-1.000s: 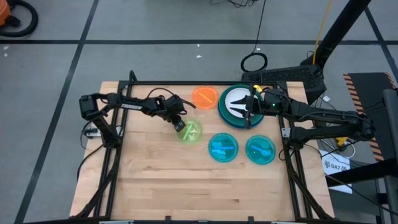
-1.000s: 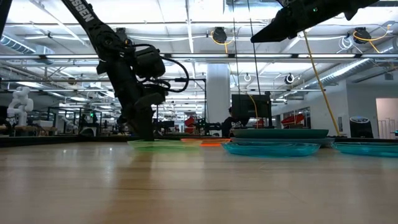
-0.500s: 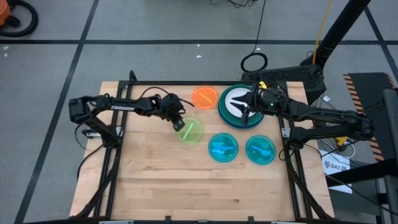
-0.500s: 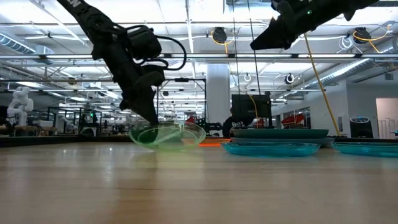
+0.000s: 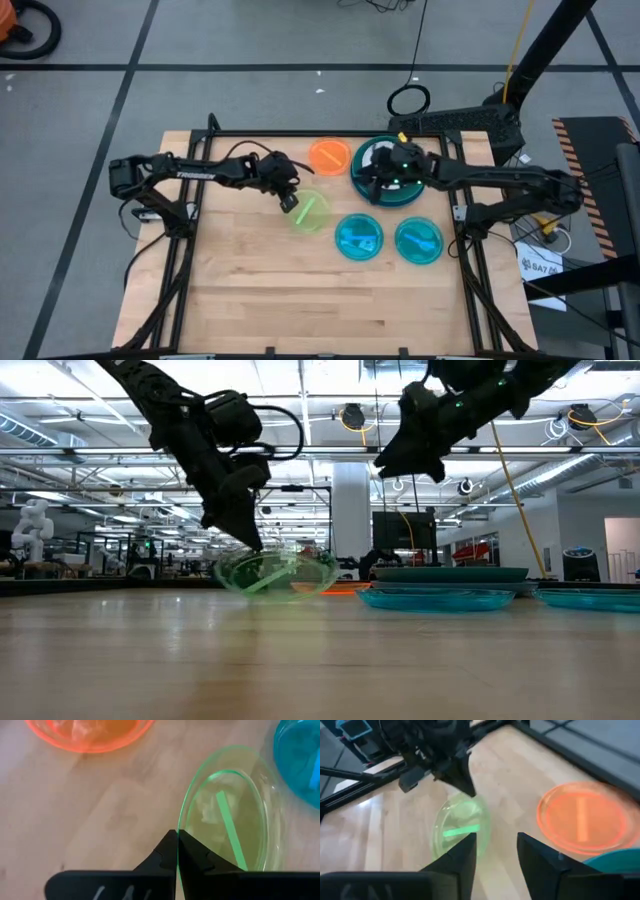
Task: Stack plastic plates
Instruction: Stack the light green plate on top of the white plate
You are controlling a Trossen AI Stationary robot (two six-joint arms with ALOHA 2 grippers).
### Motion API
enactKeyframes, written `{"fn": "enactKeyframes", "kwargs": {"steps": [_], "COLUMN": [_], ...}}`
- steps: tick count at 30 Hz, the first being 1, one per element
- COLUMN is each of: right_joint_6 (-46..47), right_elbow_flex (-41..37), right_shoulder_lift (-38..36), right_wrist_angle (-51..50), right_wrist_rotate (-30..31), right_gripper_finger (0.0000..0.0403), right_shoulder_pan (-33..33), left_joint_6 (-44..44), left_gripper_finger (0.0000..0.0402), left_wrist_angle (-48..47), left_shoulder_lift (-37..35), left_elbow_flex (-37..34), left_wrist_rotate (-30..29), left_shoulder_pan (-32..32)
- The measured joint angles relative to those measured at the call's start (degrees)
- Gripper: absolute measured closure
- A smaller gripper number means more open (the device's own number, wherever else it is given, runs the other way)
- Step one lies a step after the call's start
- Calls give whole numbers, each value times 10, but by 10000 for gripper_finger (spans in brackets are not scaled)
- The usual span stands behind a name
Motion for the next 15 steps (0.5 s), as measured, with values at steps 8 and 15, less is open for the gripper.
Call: {"fn": "enactKeyframes", "kwargs": {"steps": [8, 15], "right_joint_6": [41, 53], "right_elbow_flex": [18, 19], "right_shoulder_lift": [90, 140], "right_wrist_angle": [7, 74], "right_wrist_rotate": [-10, -74], "right_gripper_finger": [230, 233], "right_shoulder_pan": [0, 0], "left_joint_6": [22, 36], "left_gripper_finger": [396, 396], "left_wrist_angle": [-10, -14], "left_shoulder_lift": [-20, -22], "left_elbow_flex": [27, 51], "left_wrist_rotate": [-1, -1], "left_shoulder_pan": [-11, -21]}}
